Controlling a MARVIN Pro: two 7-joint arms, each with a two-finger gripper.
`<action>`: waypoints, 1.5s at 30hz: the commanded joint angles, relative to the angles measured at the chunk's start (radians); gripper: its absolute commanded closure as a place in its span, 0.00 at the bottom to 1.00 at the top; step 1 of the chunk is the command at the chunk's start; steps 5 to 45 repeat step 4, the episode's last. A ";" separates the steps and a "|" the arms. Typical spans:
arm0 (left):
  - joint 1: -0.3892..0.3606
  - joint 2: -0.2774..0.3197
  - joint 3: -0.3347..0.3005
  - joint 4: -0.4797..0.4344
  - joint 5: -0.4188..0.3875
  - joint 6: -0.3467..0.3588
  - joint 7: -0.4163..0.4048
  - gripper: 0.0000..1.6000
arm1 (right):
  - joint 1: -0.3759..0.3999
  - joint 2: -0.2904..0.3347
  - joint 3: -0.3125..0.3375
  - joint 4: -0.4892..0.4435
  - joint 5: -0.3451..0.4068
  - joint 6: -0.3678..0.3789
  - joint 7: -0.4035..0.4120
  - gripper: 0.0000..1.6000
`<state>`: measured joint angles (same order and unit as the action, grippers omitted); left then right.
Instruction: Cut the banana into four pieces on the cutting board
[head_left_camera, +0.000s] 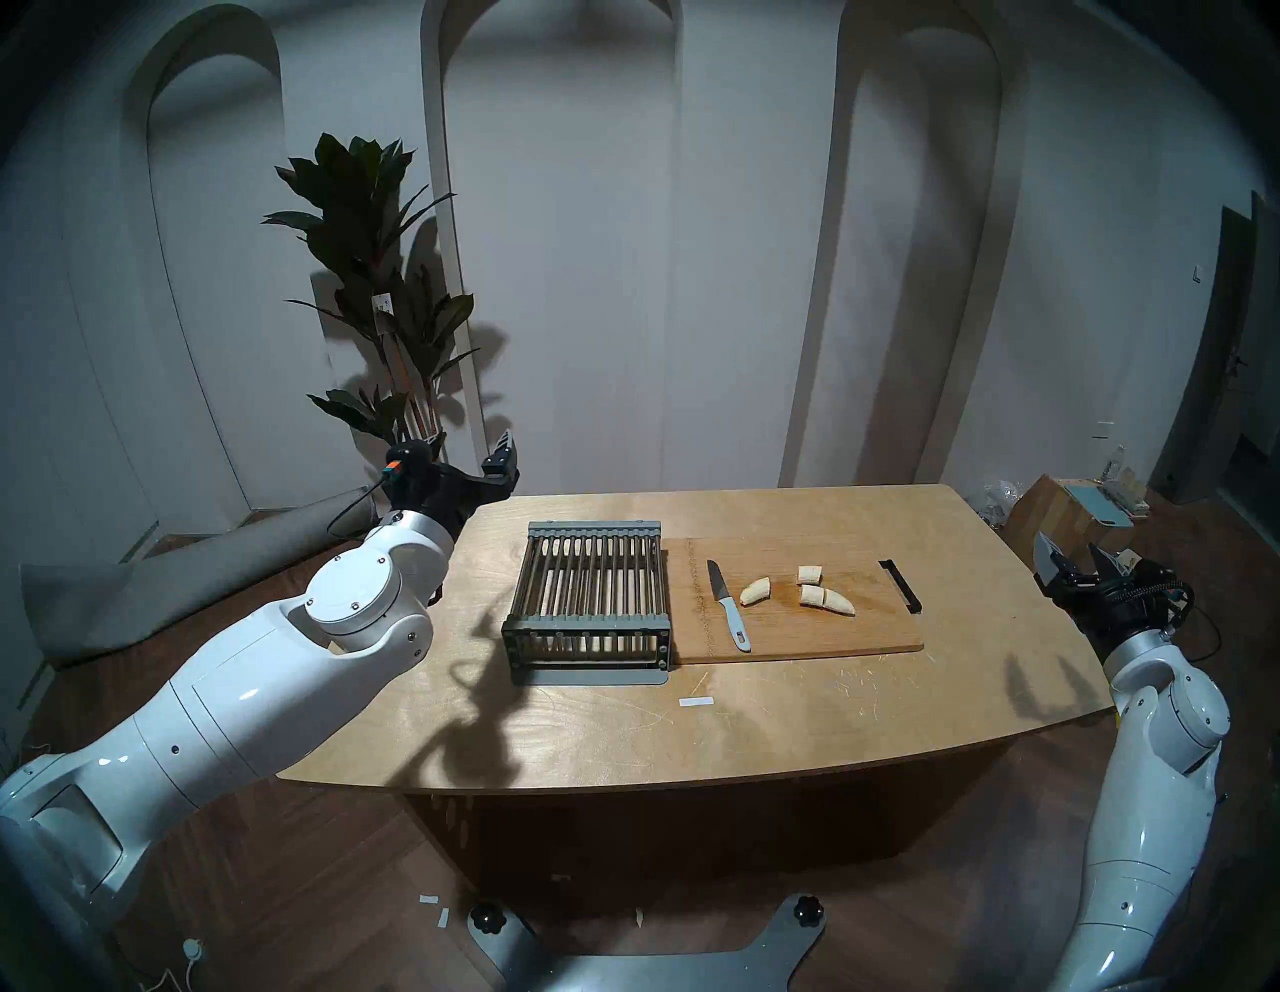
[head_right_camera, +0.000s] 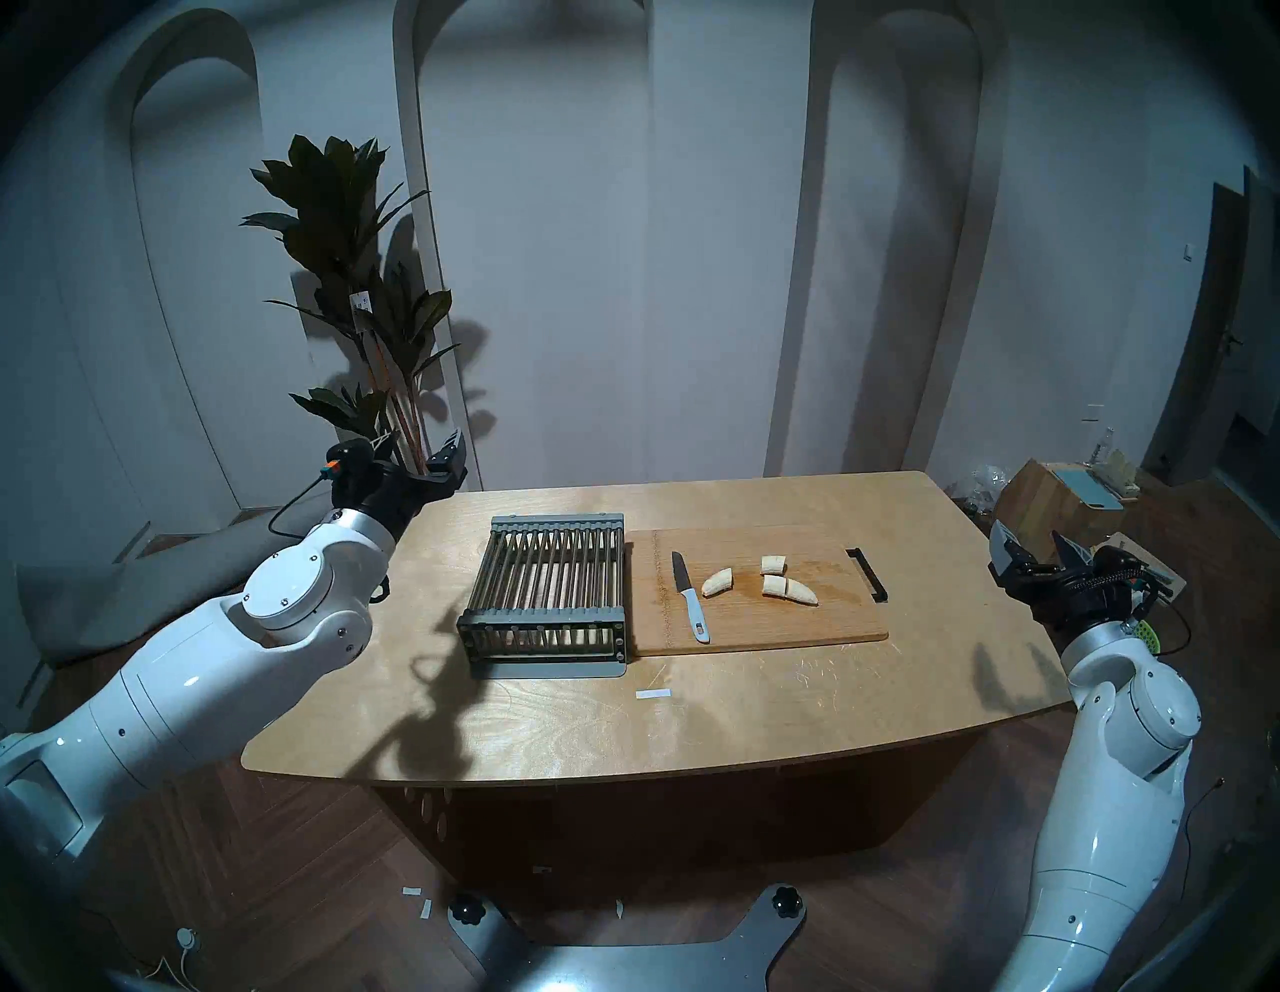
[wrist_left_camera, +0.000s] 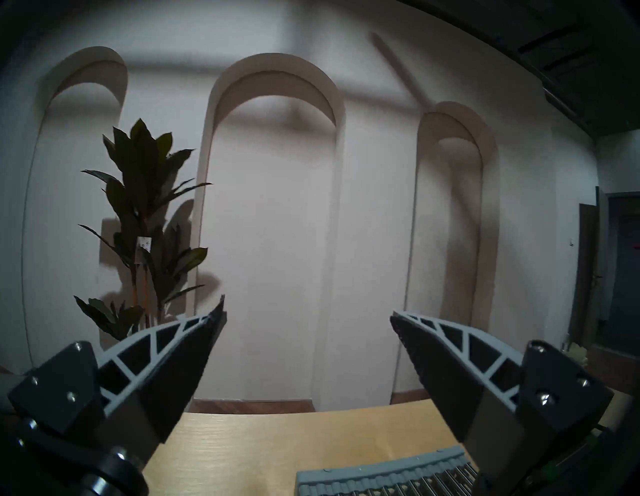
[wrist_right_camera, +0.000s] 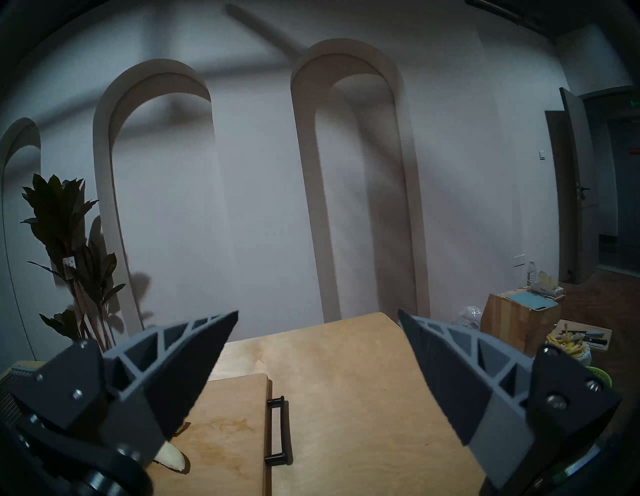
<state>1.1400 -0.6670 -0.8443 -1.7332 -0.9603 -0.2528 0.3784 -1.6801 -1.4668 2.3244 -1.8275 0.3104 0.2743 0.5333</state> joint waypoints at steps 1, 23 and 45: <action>-0.008 0.056 -0.017 -0.014 -0.017 -0.016 -0.089 0.00 | -0.032 -0.041 -0.002 -0.048 0.008 -0.038 0.014 0.00; -0.009 0.058 -0.018 -0.011 -0.023 -0.018 -0.103 0.00 | -0.046 -0.047 -0.004 -0.055 0.000 -0.071 0.024 0.00; -0.009 0.058 -0.018 -0.011 -0.023 -0.018 -0.103 0.00 | -0.046 -0.047 -0.004 -0.055 0.000 -0.071 0.024 0.00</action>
